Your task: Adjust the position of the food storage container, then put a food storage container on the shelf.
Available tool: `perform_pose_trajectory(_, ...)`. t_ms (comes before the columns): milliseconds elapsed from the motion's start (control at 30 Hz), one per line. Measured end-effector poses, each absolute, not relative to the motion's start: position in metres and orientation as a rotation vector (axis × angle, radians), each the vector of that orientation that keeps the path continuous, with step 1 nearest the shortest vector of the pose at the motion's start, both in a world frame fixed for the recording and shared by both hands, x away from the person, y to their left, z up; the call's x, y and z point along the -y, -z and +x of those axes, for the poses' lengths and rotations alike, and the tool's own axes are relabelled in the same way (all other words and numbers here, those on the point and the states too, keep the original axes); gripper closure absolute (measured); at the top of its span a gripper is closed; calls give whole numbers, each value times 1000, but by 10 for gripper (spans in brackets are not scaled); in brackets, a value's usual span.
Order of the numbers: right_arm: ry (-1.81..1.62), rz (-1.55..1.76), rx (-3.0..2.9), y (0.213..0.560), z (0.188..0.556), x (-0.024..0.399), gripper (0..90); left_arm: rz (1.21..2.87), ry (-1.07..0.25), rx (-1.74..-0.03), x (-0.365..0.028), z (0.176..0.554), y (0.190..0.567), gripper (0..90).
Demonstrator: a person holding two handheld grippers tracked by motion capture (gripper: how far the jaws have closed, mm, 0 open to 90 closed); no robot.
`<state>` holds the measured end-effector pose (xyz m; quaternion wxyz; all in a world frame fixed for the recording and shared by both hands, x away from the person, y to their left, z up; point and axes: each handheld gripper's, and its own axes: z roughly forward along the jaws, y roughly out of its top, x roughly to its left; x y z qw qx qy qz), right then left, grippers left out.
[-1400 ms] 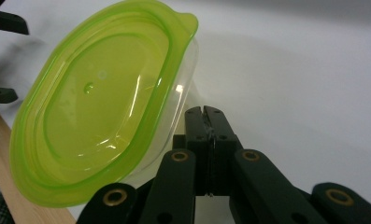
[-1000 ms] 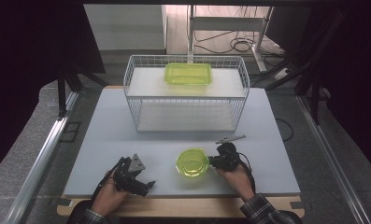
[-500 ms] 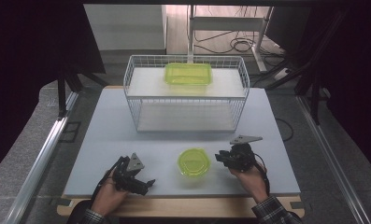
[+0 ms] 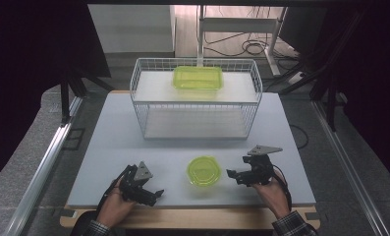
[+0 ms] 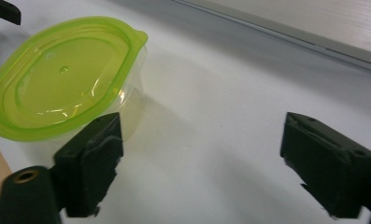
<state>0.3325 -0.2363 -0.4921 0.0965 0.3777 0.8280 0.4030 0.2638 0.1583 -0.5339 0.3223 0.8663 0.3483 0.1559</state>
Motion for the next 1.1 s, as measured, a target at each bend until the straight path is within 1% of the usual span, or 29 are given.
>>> perform_pose_trajectory(33, -1194, 1119, -2453, 492, 333, 236, 89, 2276, -409, -914, -158, 264, 534, 28)
perform_pose_trajectory(100, -1221, 1149, -2433, 490, 333, 236, 56, 2278, -408, -913, -158, 264, 535, 28)
perform_pose_trajectory(533, -1307, 1219, -2482, 483, 339, 220, 51, 2291, -412, -907, -157, 264, 535, 27)
perform_pose_trajectory(567, -1331, 1237, -2500, 481, 342, 217, 77, 2291, -411, -907, -157, 264, 535, 27)
perform_pose_trajectory(633, -1330, 1239, -2504, 480, 343, 216, 94, 2291, -411, -908, -157, 264, 535, 27)
perform_pose_trajectory(733, -1347, 1239, -2523, 479, 347, 213, 180, 2290, -411, -908, -157, 264, 535, 28)
perform_pose_trajectory(767, -1381, 1239, -2533, 479, 349, 211, 241, 2291, -412, -908, -157, 264, 535, 28)
perform_pose_trajectory(800, -1381, 1239, -2533, 479, 349, 211, 241, 2291, -412, -908, -157, 264, 535, 28)
perform_pose_trajectory(833, -1397, 1246, -2538, 479, 350, 210, 275, 2291, -412, -908, -157, 264, 535, 28)
perform_pose_trajectory(867, -1414, 1259, -2550, 479, 353, 209, 325, 2291, -412, -907, -157, 264, 535, 28)
perform_pose_trajectory(900, -1420, 1271, -2561, 479, 355, 207, 351, 2291, -413, -907, -157, 264, 535, 28)
perform_pose_trajectory(933, -1428, 1288, -2581, 480, 358, 204, 408, 2292, -413, -907, -157, 264, 535, 28)
perform_pose_trajectory(967, -1428, 1288, -2581, 480, 358, 204, 408, 2292, -413, -907, -157, 264, 535, 28)
perform_pose_trajectory(1000, -1429, 1294, -2587, 481, 360, 203, 430, 2291, -413, -907, -157, 264, 535, 28)
perform_pose_trajectory(1067, -1414, 1325, -2620, 484, 364, 198, 507, 2290, -413, -907, -158, 264, 535, 28)
perform_pose_trajectory(1100, -1414, 1325, -2620, 484, 364, 198, 507, 2290, -413, -907, -158, 264, 535, 28)
